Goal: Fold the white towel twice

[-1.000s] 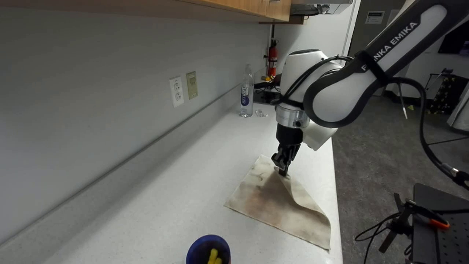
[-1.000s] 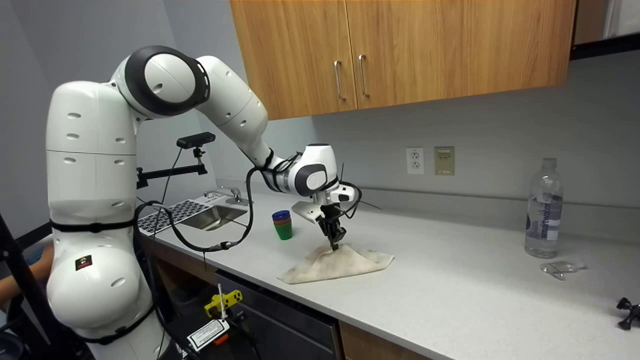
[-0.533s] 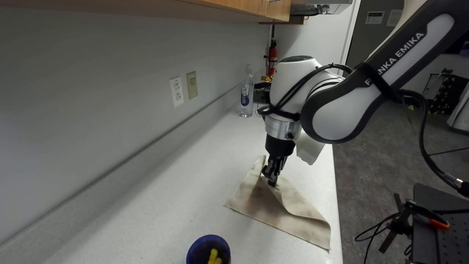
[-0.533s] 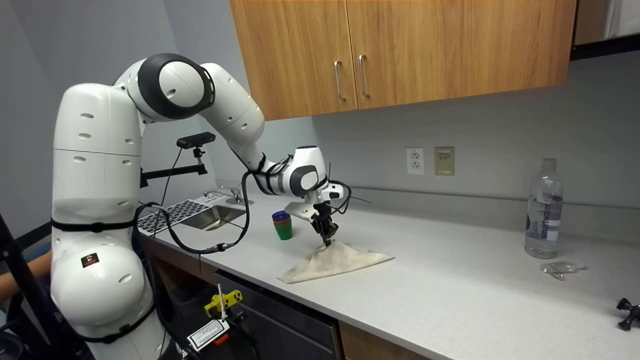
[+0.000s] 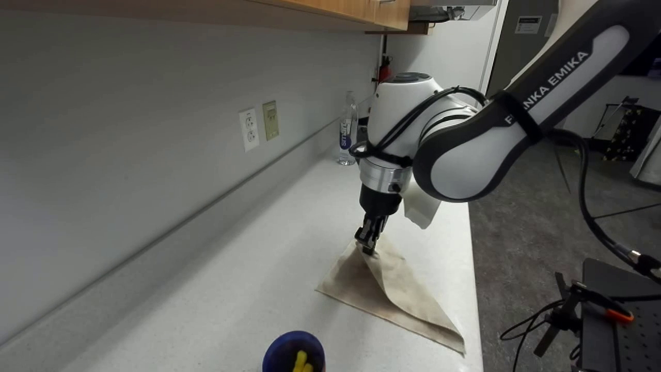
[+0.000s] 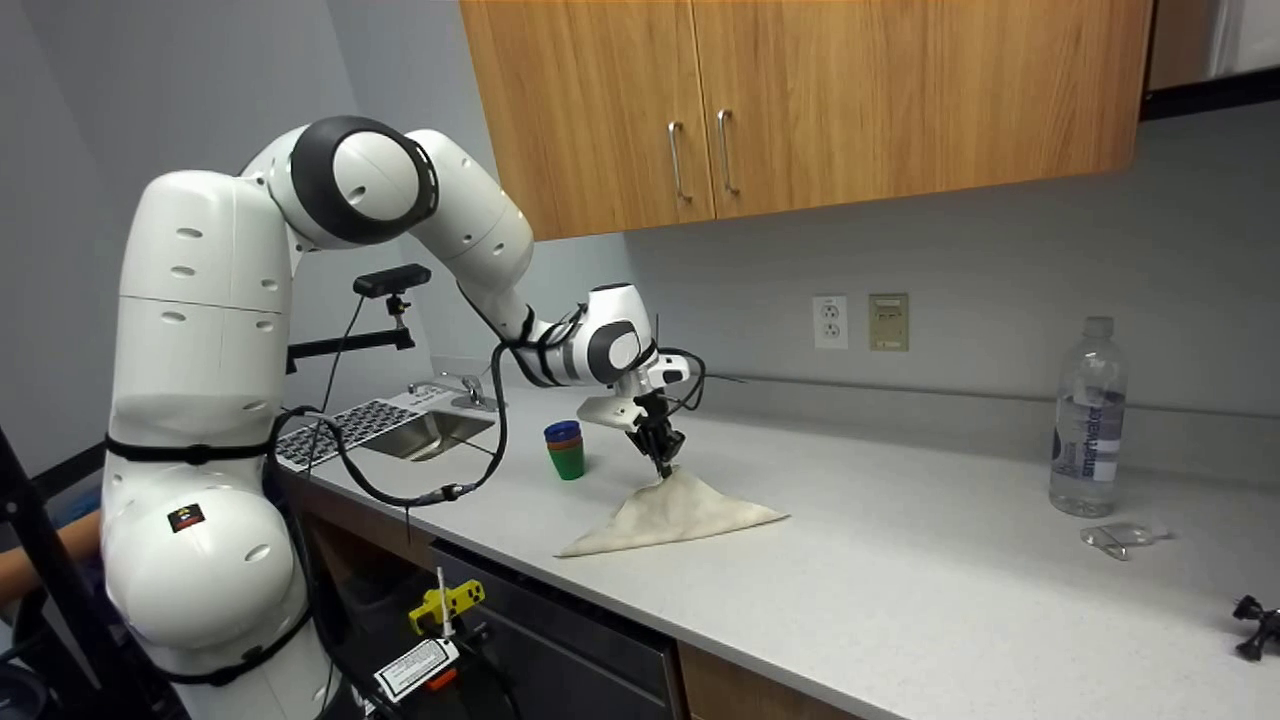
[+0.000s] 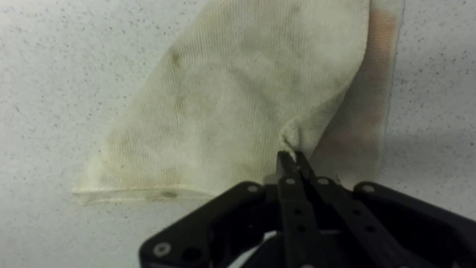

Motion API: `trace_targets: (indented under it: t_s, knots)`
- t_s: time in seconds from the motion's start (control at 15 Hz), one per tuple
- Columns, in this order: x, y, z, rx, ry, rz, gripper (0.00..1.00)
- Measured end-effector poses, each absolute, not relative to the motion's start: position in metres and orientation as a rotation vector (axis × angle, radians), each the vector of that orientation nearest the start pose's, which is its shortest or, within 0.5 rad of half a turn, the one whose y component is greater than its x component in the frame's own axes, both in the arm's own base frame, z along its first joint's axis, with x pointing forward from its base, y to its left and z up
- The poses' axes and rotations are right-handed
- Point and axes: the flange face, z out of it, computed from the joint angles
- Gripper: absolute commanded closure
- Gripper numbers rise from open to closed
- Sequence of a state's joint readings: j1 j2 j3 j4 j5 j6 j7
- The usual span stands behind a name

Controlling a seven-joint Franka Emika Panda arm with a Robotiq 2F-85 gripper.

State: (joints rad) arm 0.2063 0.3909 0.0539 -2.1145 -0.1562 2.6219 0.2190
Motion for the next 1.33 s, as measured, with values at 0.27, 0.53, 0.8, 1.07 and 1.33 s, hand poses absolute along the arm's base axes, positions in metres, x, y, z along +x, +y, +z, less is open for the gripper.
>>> trace_targets:
  t_s: [0.27,0.53,0.8,1.07,1.33]
  knots:
    - [0.569,0.165,0.225,-3.144,-0.266,-0.173,0.99]
    - [0.565,0.177,0.215,-3.121,-0.266,-0.136,0.99]
    - [0.566,0.185,0.216,-3.115,-0.282,-0.142,0.58]
    - [0.569,0.194,0.223,-3.099,-0.284,-0.165,0.27]
    - [0.571,0.204,0.235,-3.058,-0.240,-0.202,0.01]
